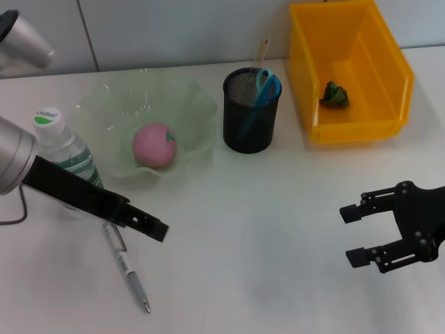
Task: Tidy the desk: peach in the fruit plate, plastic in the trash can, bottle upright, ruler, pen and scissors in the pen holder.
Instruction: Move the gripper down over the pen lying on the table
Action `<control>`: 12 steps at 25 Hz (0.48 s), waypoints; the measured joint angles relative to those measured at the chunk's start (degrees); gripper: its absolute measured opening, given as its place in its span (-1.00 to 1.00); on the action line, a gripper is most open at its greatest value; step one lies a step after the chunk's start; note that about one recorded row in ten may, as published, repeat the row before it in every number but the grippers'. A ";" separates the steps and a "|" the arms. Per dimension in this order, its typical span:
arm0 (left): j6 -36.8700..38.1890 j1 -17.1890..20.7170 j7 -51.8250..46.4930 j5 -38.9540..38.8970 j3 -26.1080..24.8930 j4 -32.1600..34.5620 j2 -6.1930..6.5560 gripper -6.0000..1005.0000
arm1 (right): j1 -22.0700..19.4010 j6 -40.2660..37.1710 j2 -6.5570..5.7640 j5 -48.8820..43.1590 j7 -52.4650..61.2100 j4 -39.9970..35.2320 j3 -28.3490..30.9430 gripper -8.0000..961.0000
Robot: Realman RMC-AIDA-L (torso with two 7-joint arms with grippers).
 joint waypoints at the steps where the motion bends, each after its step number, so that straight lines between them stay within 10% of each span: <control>1: 1.14 -0.60 4.15 -1.48 -0.06 0.07 0.06 0.72 | 0.01 -0.03 0.03 -0.01 0.27 0.01 0.09 0.60; 12: 5.30 -11.49 44.43 -5.41 0.70 -2.67 0.03 0.72 | 1.33 -0.44 -0.50 -0.15 5.53 -0.01 1.61 0.60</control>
